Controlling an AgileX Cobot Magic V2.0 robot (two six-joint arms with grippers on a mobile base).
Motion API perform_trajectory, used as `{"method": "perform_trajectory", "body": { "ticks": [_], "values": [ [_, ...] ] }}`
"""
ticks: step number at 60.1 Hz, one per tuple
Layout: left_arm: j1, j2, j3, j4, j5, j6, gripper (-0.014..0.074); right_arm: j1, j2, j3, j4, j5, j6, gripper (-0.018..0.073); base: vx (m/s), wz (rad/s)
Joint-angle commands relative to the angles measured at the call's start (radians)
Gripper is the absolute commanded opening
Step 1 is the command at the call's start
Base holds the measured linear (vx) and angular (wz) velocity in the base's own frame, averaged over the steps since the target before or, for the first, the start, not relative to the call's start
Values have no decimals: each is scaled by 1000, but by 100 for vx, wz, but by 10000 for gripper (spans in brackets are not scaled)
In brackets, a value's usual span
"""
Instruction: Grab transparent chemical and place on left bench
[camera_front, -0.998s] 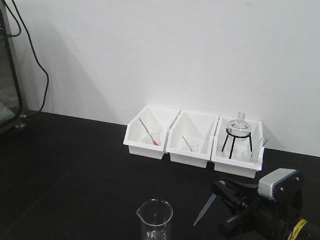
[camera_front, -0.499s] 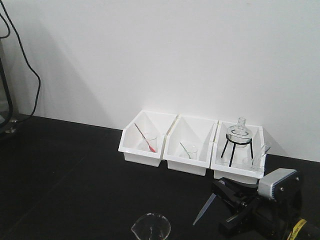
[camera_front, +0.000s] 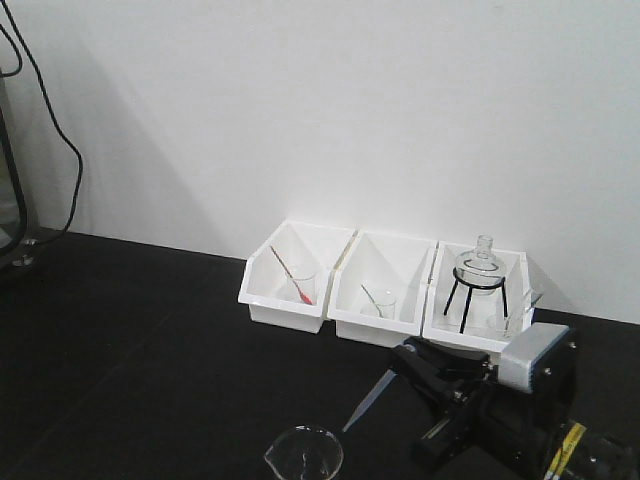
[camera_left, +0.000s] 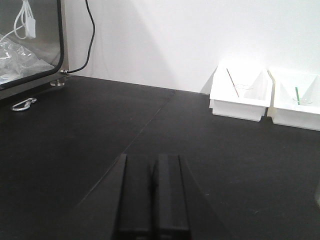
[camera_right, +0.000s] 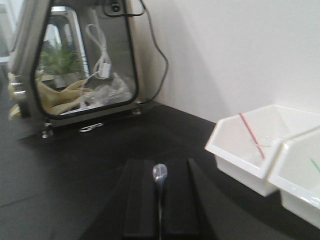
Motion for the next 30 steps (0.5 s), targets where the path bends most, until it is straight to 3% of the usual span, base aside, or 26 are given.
{"method": "perform_trajectory", "body": {
  "ticks": [1,9,15,20,30],
  "values": [
    [-2,-19,16,-1,-78,-8,-3,53,-32,-59,6,-65,-13,-3,0,0],
    [-2,-19,16,-1,-78,-8,-3,137,-32,-94,18,0,-22,-3,0,0],
    [-2,-19,16,-1,-78,-8,-3,187,-32,-99,27,137,-88,-3,0,0],
    [-2,-19,16,-1,-78,-8,-3,198,-32,-99,46,211,-137,-3,0,0],
    [-2,-19,16,-1,-78,-8,-3,195,-31,-99,111,191,-160,-3,0,0]
  ]
}}
